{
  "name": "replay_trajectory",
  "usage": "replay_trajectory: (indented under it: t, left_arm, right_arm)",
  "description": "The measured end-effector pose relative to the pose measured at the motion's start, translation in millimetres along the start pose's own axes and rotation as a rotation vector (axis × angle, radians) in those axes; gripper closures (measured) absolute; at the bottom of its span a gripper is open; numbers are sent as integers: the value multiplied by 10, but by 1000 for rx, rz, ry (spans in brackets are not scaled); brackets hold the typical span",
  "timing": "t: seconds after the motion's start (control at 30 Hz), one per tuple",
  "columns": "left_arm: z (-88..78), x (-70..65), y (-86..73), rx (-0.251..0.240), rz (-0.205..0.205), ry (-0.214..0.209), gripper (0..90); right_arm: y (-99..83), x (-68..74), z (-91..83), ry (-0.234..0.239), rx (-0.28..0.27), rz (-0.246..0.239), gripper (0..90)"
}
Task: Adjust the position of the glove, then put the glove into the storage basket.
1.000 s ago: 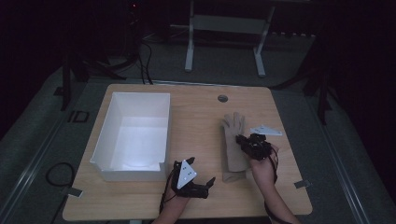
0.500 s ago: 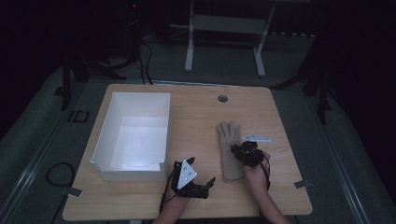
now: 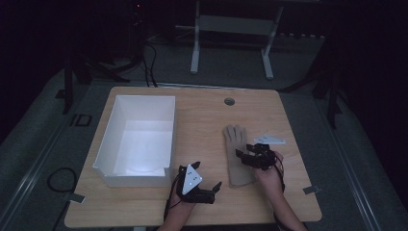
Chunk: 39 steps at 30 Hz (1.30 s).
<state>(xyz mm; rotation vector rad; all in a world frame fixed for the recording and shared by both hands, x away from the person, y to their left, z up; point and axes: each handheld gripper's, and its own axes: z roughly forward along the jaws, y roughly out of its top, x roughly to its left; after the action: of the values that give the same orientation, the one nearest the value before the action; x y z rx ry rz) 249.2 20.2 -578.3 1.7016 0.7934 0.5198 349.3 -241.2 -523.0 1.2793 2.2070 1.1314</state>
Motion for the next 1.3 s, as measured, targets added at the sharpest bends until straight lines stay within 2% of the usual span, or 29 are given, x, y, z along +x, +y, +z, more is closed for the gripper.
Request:
replay_trajectory:
  t: [0.07, 0.1, 0.13, 0.17, 0.2, 0.23, 0.27, 0.3, 0.33, 0.37, 0.43, 0.5, 0.53, 0.57, 0.6, 0.63, 0.73, 0.77, 0.8, 0.83, 0.87, 0.93, 0.97, 1.03, 1.07, 1.1, 1.2, 1.23, 1.3]
  left_arm:
    - [17, 2, 9, 21, 9, 7, 2]
    - [22, -1, 12, 27, 13, 8, 1]
    - [50, -12, 25, 48, 27, -10, 2]
    - [50, -12, 25, 48, 27, -10, 1]
    - [69, -17, 36, 64, 25, -50, 1]
    - [81, -28, 47, 80, 18, -80, 1]
    - [90, -47, 60, 88, 19, -100, 1]
    - [111, -72, 89, 94, 18, -140, 1]
    - [111, -72, 89, 94, 18, -140, 1]
    - [125, -77, 109, 99, 13, -160, 1]
    - [174, -100, 163, 114, 11, -185, 2]
    - [215, -116, 207, 117, 47, -218, 2]
    - [232, -120, 220, 113, 57, -242, 2]
    - [269, -132, 245, 115, 75, -252, 72]
    - [292, -142, 258, 114, 86, -253, 72]
    - [341, -157, 278, 118, 103, -288, 99]
    - [477, -206, 320, 142, 120, -352, 134]
    - [568, -249, 337, 159, 154, -380, 150]
    - [618, -272, 343, 176, 165, -386, 150]
    - [618, -272, 343, 176, 165, -386, 150]
    - [671, -293, 349, 197, 190, -388, 150]
    - [744, -322, 352, 225, 214, -399, 153]
    - [774, -332, 353, 238, 225, -407, 172]
    - [825, -339, 361, 262, 235, -424, 212]
    - [837, -339, 365, 270, 239, -435, 212]
    - [860, -337, 373, 284, 246, -445, 276]
    - [901, -317, 381, 313, 250, -456, 339]
    - [914, -306, 380, 319, 245, -464, 339]
    - [938, -270, 380, 335, 242, -473, 360]
  right_arm:
    - [42, -52, -59, 49, -8, 1, 255]
    - [62, -78, -88, 72, -20, 7, 247]
    - [88, -124, -141, 113, -36, 0, 192]
    - [88, -124, -141, 113, -36, 0, 192]
    - [100, -148, -164, 117, -52, -13, 185]
    - [115, -207, -219, 137, -88, -70, 175]
    - [121, -240, -238, 142, -86, -84, 173]
    - [122, -269, -254, 155, -88, -88, 167]
    - [122, -269, -254, 155, -88, -88, 167]
    - [117, -350, -293, 169, -90, -87, 157]
    - [116, -391, -315, 180, -80, -78, 157]
    - [119, -492, -364, 183, -48, -51, 126]
    - [119, -492, -364, 183, -48, -51, 126]
    - [120, -503, -368, 180, -52, -51, 112]
    - [131, -512, -372, 156, -63, -52, 111]
    - [166, -523, -347, 147, -61, -49, 102]
    - [216, -529, -299, 160, -50, -60, 104]
    - [270, -527, -238, 131, -42, -80, 189]
    - [287, -520, -218, 114, -42, -94, 234]
    - [287, -520, -218, 114, -42, -94, 234]
    - [306, -516, -191, 83, -50, -111, 267]
    - [348, -535, -120, 95, -61, -99, 332]
    - [366, -542, -79, 86, -55, -98, 368]
    - [395, -584, 66, 104, -28, -76, 399]
    - [395, -584, 66, 104, -28, -76, 399]
    - [395, -609, 168, 117, -2, -57, 397]
    - [377, -633, 304, 112, 31, -41, 377]
    - [377, -633, 304, 112, 31, -41, 377]
    - [360, -662, 443, 125, 69, -8, 348]
